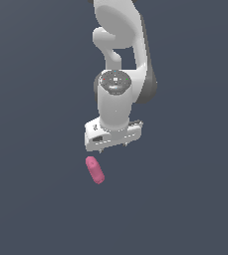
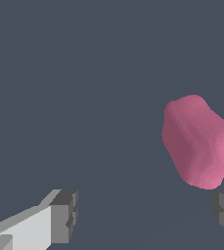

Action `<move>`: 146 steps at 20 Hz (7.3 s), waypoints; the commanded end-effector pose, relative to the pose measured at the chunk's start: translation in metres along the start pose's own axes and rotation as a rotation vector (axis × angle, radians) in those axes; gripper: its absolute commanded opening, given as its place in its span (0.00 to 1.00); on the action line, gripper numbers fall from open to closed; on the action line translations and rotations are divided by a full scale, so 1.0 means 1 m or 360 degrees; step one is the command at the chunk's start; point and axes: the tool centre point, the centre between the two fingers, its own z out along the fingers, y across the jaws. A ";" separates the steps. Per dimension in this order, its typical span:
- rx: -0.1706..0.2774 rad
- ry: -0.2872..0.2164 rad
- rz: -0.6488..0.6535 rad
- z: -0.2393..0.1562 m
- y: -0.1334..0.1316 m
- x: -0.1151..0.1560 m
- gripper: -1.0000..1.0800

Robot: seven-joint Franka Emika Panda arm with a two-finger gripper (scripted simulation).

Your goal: Pick up the object and move it to a goal position.

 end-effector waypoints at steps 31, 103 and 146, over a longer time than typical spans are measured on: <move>0.0032 0.0009 -0.0364 0.049 0.089 0.024 0.96; -0.0097 0.1086 0.0831 -0.145 -0.006 0.082 0.00; -0.0205 0.1657 0.1501 -0.272 -0.049 0.076 0.00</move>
